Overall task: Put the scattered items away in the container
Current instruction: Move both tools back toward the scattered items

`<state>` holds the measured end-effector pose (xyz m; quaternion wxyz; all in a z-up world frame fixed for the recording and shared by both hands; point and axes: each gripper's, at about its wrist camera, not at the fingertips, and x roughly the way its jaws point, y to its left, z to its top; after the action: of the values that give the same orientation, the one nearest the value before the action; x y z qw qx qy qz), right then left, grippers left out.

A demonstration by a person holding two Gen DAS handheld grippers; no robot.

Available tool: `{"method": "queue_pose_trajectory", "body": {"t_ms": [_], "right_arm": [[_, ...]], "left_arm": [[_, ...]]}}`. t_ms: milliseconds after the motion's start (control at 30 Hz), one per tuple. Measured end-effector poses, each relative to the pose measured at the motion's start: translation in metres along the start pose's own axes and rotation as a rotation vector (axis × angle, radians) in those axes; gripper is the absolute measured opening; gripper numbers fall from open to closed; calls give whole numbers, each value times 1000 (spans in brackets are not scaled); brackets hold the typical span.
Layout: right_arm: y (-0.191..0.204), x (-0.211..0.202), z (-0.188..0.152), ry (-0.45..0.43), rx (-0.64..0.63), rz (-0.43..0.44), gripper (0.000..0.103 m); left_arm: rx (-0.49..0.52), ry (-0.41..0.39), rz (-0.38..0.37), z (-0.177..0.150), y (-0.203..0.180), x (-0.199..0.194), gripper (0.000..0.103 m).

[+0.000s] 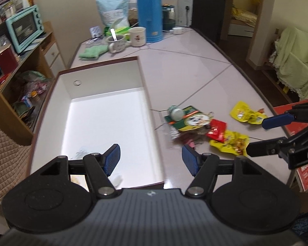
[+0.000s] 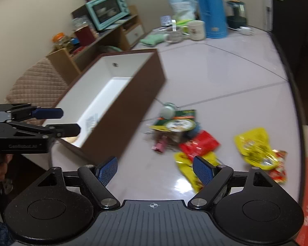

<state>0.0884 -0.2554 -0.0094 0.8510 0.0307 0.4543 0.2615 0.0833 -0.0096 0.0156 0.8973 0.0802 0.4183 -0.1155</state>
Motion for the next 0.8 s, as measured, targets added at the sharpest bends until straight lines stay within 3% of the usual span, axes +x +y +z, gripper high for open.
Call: {"method": "queue_pose_trajectory", "body": {"t_ms": [467, 800], "right_arm": [[-76, -33, -18, 22, 85, -78, 83], [-118, -39, -18, 21, 117, -115, 83]], "left_arm": [[58, 21, -67, 18, -69, 27, 63], [46, 52, -73, 24, -88, 47, 63]]}}
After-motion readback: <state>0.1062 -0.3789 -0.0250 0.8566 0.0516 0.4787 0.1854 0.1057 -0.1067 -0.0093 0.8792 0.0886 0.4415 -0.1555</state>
